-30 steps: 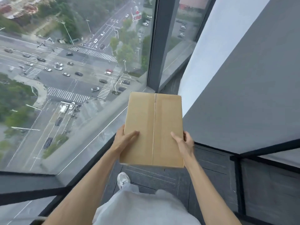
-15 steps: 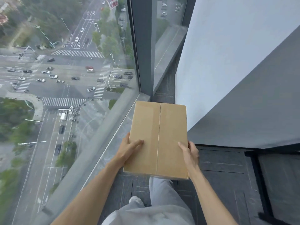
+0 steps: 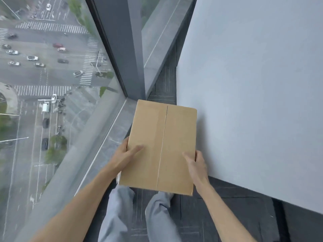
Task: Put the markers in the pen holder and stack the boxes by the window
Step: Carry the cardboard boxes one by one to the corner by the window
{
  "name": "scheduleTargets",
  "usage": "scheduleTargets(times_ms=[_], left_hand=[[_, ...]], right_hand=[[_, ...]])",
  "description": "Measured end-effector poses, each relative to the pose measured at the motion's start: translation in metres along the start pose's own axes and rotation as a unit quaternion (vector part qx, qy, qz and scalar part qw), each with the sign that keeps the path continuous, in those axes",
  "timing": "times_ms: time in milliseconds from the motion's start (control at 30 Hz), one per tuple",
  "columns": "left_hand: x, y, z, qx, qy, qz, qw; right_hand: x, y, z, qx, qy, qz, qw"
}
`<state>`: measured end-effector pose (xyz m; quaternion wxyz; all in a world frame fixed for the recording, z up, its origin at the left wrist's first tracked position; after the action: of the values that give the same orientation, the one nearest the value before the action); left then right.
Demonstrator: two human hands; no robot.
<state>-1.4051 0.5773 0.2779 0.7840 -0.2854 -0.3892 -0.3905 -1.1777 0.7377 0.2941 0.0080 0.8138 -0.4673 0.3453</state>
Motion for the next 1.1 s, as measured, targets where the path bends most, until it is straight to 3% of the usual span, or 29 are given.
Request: scheduleTargets(times_ms=[567,1100], left_hand=[[-0.386,0.027,-0.069,-0.056,-0.049,0.013,0.997],[-0.527,0.044,-0.024,-0.030,-0.007,0.030,0.999]], right_hand=[[-0.318,0.123,0.178,0.088,0.064,0.034,0.993],[-0.481,0.158,0.189,0.103,0.018,0.025,0.994]])
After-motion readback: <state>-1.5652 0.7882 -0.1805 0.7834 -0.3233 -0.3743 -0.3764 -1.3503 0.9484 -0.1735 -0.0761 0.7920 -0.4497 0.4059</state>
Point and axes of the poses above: each hand's wrist, its own x-axis away from the middle knuckle, its own y-axis out of the palm, z = x × y, the point moved 9 cm from there along -x, towards the middle knuckle, and after that the axes turned 11 degrees about -y, right-handed, at the moved point
